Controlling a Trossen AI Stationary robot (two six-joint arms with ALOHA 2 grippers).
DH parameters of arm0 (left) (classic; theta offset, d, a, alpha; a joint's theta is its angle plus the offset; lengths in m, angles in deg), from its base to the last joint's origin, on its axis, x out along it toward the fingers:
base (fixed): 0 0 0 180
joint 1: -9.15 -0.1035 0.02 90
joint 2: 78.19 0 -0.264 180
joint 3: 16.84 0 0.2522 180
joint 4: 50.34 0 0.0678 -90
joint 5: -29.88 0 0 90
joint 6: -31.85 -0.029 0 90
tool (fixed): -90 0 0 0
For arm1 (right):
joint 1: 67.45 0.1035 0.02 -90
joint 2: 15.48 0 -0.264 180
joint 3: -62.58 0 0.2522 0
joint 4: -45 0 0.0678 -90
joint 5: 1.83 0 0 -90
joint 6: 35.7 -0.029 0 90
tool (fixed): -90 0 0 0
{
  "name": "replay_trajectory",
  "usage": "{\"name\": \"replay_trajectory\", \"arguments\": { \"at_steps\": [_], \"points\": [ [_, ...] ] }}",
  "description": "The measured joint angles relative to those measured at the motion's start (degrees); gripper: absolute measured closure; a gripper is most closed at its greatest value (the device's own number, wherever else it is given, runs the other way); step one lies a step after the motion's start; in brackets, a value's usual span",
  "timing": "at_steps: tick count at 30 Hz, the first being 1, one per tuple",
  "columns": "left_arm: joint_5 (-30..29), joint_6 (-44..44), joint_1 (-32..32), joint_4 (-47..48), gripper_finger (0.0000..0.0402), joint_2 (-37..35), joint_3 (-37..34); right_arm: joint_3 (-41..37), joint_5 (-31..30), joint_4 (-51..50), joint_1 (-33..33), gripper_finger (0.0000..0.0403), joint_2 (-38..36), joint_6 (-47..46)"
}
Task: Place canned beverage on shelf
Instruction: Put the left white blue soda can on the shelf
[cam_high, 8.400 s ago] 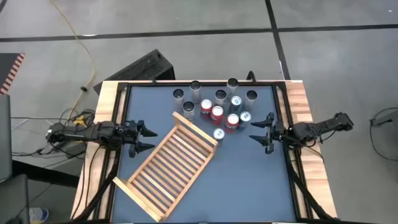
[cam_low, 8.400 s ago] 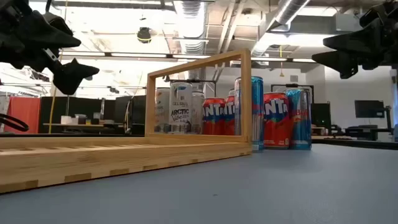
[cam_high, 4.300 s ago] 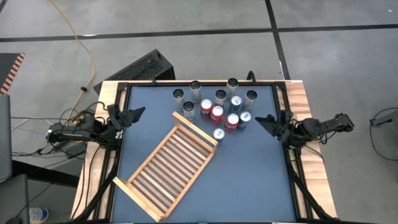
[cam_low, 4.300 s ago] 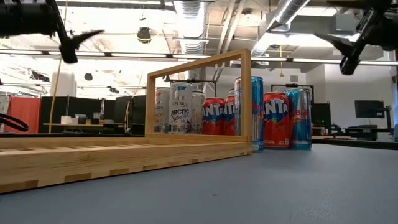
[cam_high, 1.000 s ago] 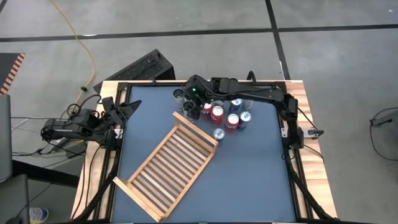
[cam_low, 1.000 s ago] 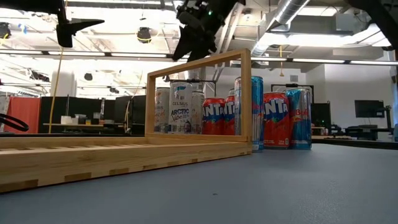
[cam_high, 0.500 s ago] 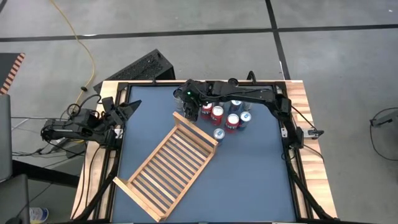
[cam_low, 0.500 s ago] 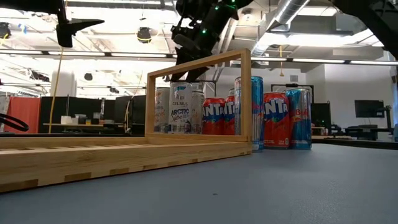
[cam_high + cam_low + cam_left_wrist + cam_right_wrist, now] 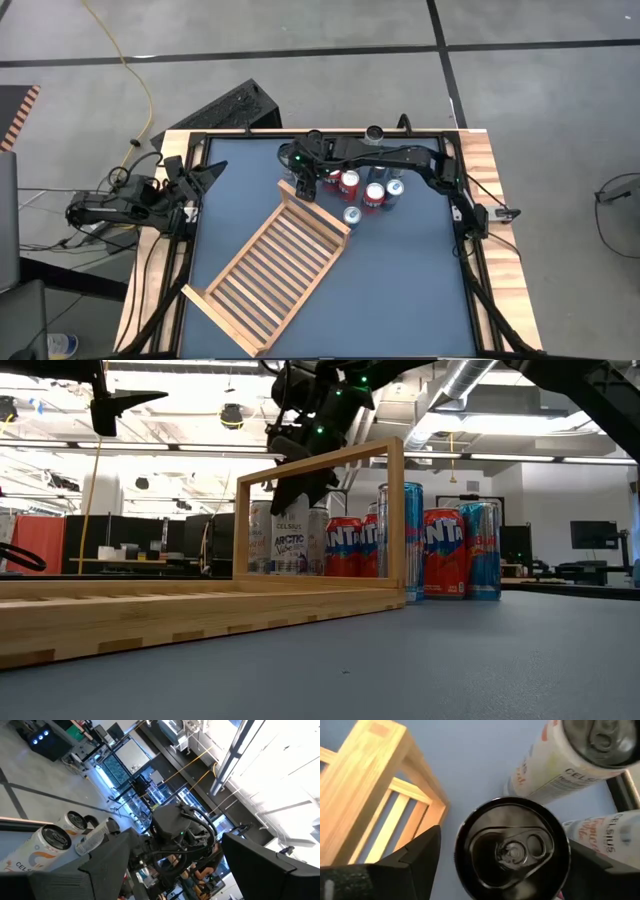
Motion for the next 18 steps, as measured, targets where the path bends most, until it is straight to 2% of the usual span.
{"name": "replay_trajectory", "arguments": {
  "at_steps": [7,15,18],
  "points": [
    [0.0,0.0,0.0,0.0,0.0099,0.0,0.0,0.0,-2.1,-0.7,0.0,0.0117,-0.3,0.1],
    [0.0,0.0,0.0,0.0,0.0099,0.0,0.0,0.0,-2.0,-1.3,-0.2,0.0207,-0.4,0.3],
    [0.0,0.0,0.0,0.0,0.0099,0.0,0.0,0.0,-2.0,-1.5,-0.2,0.0208,-0.6,0.2]
  ]
}}
